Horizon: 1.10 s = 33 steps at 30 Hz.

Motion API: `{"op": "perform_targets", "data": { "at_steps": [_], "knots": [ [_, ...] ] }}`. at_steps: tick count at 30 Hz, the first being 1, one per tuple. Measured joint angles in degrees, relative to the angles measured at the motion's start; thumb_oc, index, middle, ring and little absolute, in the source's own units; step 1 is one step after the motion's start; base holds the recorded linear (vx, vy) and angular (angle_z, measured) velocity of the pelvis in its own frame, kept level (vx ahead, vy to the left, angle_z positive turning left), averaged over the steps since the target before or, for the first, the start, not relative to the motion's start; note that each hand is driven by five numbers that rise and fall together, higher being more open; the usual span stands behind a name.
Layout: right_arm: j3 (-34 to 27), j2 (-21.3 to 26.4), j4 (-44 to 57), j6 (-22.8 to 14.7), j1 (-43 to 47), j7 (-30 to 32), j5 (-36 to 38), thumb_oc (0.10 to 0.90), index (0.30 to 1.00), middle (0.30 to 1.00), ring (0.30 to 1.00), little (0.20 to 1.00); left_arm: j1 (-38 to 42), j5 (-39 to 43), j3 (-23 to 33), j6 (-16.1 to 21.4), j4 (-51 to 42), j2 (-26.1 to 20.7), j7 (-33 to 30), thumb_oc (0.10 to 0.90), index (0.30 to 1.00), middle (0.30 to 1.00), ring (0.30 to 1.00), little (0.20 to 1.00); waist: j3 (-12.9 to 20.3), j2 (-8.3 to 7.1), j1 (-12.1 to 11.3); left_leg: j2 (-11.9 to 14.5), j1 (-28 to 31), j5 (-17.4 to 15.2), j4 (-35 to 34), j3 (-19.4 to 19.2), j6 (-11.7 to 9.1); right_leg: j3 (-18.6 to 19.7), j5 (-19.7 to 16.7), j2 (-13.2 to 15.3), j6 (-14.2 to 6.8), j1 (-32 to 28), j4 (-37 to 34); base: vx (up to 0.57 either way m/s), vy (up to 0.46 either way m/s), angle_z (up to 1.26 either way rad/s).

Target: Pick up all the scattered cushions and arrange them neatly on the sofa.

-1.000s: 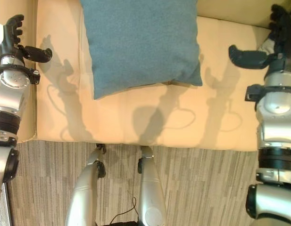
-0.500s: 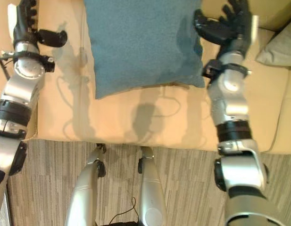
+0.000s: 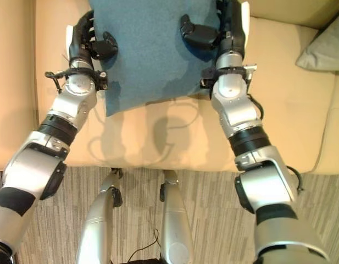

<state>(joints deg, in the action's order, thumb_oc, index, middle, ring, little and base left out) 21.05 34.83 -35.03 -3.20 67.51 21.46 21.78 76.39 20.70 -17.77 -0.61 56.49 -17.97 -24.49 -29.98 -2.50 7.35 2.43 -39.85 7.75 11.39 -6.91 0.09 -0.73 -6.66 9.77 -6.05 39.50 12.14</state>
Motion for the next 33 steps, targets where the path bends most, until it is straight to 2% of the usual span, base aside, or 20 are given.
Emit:
{"op": "perform_targets", "data": {
  "at_steps": [4, 5, 6, 10, 17, 20, 24, 26, 30, 33],
  "knots": [
    [0.01, 0.93, 1.13, 0.31, 0.04, -0.08, -2.92, 0.8, 0.9, 0.9, 0.9, 0.9, 1.01, -0.27, 0.2, 0.36, 0.2, -0.34, 0.12, 0.8, 0.9, 0.9, 0.9, 0.9, 0.0, 0.01, -0.24, 0.05, -1.19, 0.01, 0.01, -0.26, -0.01, 0.22, -0.4, -0.07, -0.05, 1.02, -0.46, 0.0, -0.005, -0.01],
    [0.1, 0.96, 1.55, 0.64, -0.04, -0.11, -3.63, 0.685, 0.728, 0.728, 0.728, 0.728, 0.96, 0.13, 0.44, 0.42, 0.22, -0.36, 0.23, 0.758, 0.836, 0.836, 0.836, 0.836, 0.0, 0.01, -0.25, -0.01, -1.21, 0.01, -0.04, -0.34, -0.01, 0.33, -0.4, -0.03, -0.06, 1.13, -0.47, 0.0, 0.0, 0.0],
    [0.57, 1.17, 1.8, 0.71, -0.05, -0.14, -4.3, 0.4, 0.3, 0.3, 0.3, 0.3, 0.98, 0.77, 0.5, 0.45, 0.21, -0.4, 0.41, 0.4, 0.3, 0.3, 0.3, 0.3, 0.0, 0.01, -0.22, -0.03, -1.21, 0.01, -0.05, -0.4, -0.01, 0.4, -0.4, -0.01, -0.06, 1.14, -0.47, 0.0, 0.0, 0.0],
    [1.15, 2.88, 1.87, 1.19, -0.03, -1.33, -7.7, 0.4, 0.3, 0.3, 0.3, 0.3, 0.98, 1.78, 0.51, 0.82, 0.2, -0.54, 1.21, 0.4, 0.3, 0.3, 0.3, 0.3, 0.0, 0.01, -0.24, -0.05, -1.21, 0.01, -0.18, -0.46, -0.01, 0.46, -0.4, -0.01, -0.06, 1.27, -0.47, 0.0, 0.0, 0.0],
    [-0.81, 2.38, 1.74, 1.92, -0.01, -0.74, -9.82, 0.4, 0.3, 0.3, 0.3, 0.3, 2.62, -0.13, -0.31, 0.5, -1.48, -2.77, -0.46, 0.4, 0.3, 0.3, 0.3, 0.3, 0.0, 0.01, -0.26, -0.1, -0.83, 0.02, -0.17, -0.45, 0.0, 0.48, -0.43, 0.07, -0.03, 0.9, -0.35, 0.0, 0.0, 0.0],
    [-0.64, 1.41, 1.43, 2.25, -0.07, 1.79, -9.84, 0.4, 0.3, 0.3, 0.3, 0.3, 3.34, -1.81, -2.32, 0.27, -1.9, -2.4, -3.11, 0.4, 0.3, 0.3, 0.3, 0.3, 0.0, 0.01, -0.15, -0.16, -0.04, 0.03, -0.17, -0.45, 0.01, 0.48, -0.44, 0.15, 0.0, 0.19, -0.33, -0.01, -0.003, 0.0],
    [-1.14, -1.99, -0.06, 2.39, 0.88, 7.7, -9.06, 0.4, 0.3, 0.3, 0.3, 0.3, 4.38, -2.83, -2.28, 0.32, -4.03, -1.4, -7.8, 0.4, 0.3, 0.3, 0.3, 0.3, 0.0, 0.01, -0.25, -0.19, -0.11, 0.23, -0.21, -0.46, 0.05, 0.52, -0.49, 0.12, -0.01, 0.52, 0.1, -0.09, -0.01, -0.01],
    [-1.5, -2.58, 0.8, 2.4, 1.02, 10.13, -9.05, 0.4, 0.3, 0.3, 0.3, 0.3, 5.16, -3.29, -2.56, 0.06, -6.9, -1.44, -10.54, 0.4, 0.3, 0.3, 0.3, 0.3, 0.0, 0.01, -0.07, -0.19, -1.17, 0.31, 0.05, -0.48, 0.08, 0.64, -0.48, 0.16, -0.01, 1.74, 0.72, 0.0, 0.0, 0.0],
    [-3.67, -4.12, 4.0, 2.18, 1.01, 15.17, -10.04, 0.4, 0.3, 0.3, 0.3, 0.3, 5.21, -9.25, -2.01, 0.25, -14.32, -1.44, -16.24, 0.4, 0.3, 0.3, 0.3, 0.3, -0.01, 0.01, -0.19, -0.33, -3.42, 0.58, 0.29, -0.62, 0.16, 1.02, -0.53, 0.25, -0.09, 4.38, 1.45, 0.0, 0.0, 0.0],
    [-5.03, -4.61, 7.76, 2.18, 1.0, 19.13, -14.59, 0.4, 0.3, 0.3, 0.3, 0.3, 4.99, -9.78, 0.17, 0.37, -20.16, -0.86, -19.44, 0.4, 0.3, 0.3, 0.3, 0.3, -0.11, 0.07, -0.28, -0.31, -4.84, 0.64, 0.29, -0.69, 0.13, 1.11, -0.52, 0.26, -0.09, 5.83, 1.58, 0.0, 0.0, 0.0]
  ]
}}
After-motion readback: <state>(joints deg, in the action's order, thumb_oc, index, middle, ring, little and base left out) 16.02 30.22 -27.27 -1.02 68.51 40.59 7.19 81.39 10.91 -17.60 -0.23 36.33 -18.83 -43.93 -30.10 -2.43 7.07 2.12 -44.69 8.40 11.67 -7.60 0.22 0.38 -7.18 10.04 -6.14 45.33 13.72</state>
